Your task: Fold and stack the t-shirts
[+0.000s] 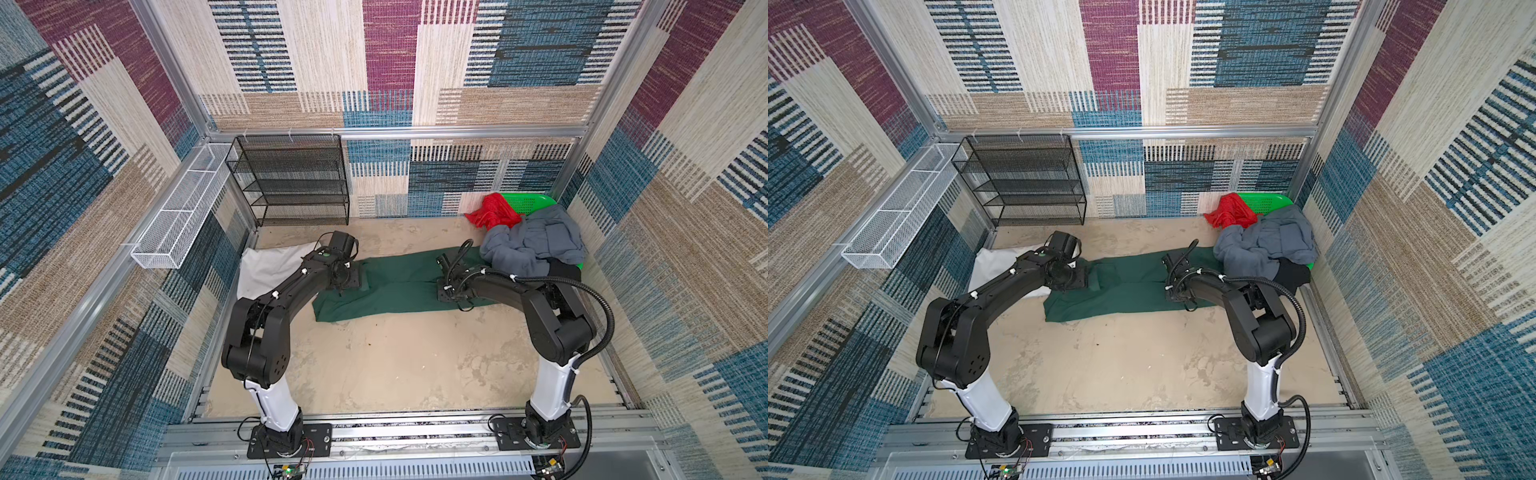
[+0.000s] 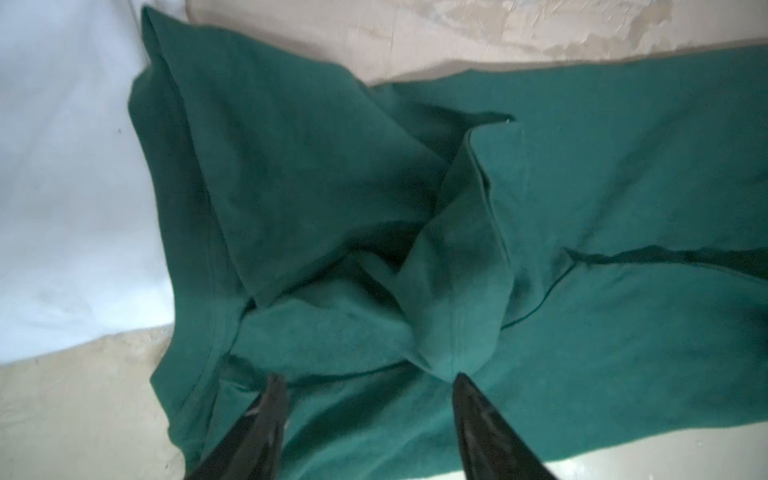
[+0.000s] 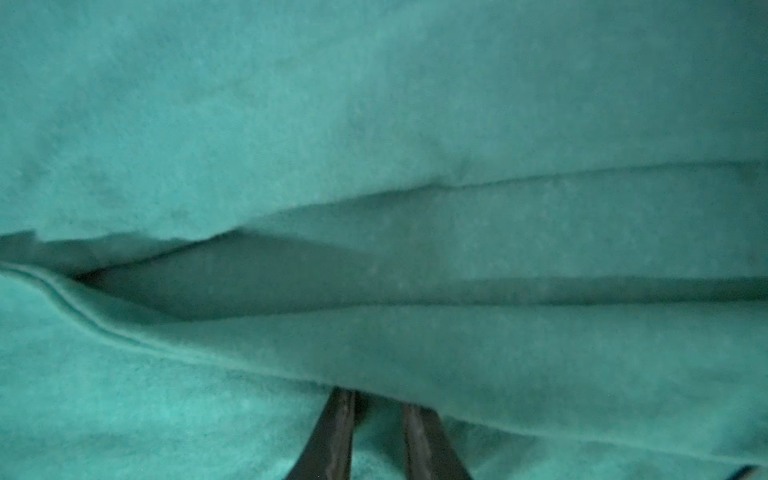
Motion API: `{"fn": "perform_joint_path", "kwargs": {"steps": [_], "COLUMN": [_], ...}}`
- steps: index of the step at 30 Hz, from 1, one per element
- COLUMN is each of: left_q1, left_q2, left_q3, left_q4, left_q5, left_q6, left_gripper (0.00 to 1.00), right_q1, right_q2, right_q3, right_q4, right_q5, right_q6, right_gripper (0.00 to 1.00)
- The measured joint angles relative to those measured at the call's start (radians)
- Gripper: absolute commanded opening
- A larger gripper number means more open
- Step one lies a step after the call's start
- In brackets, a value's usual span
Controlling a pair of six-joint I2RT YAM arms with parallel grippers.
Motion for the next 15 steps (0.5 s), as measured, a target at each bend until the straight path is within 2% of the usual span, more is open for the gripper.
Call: {"fn": "perform_joint_path", "kwargs": {"steps": [4,7,11,15], "left_q1": [-0.037,-0.070,-0.108,-0.108], "left_q2": [0.001,0.035,0.105,0.159], "left_q3": [-0.052,-0.048,0.003,0.066], "left_q4": [0.045,0.067,0.053,0.019], "left_q5": [0.005,0.011,-0.006,-0.070], "left_q6": [0.010,0.027,0.031,0.026], "left_gripper": [0.58,0.64,0.65,0.66], "right_q1": [0.000,0.000,0.000,0.000], "right_q2": [-0.005,-0.008,-0.012,-0.019], "right_q3": [-0.006,-0.010,-0.016,-0.023], "right_q4": [-0.003,-0.001,0.002,0.001], "right_q5": [-0.008,-0.014,-0.016,-0.019], "right_q6": [0.000,0.000,0.000,0.000], "right_gripper": [0.23,0.23,0.23,0.23]}}
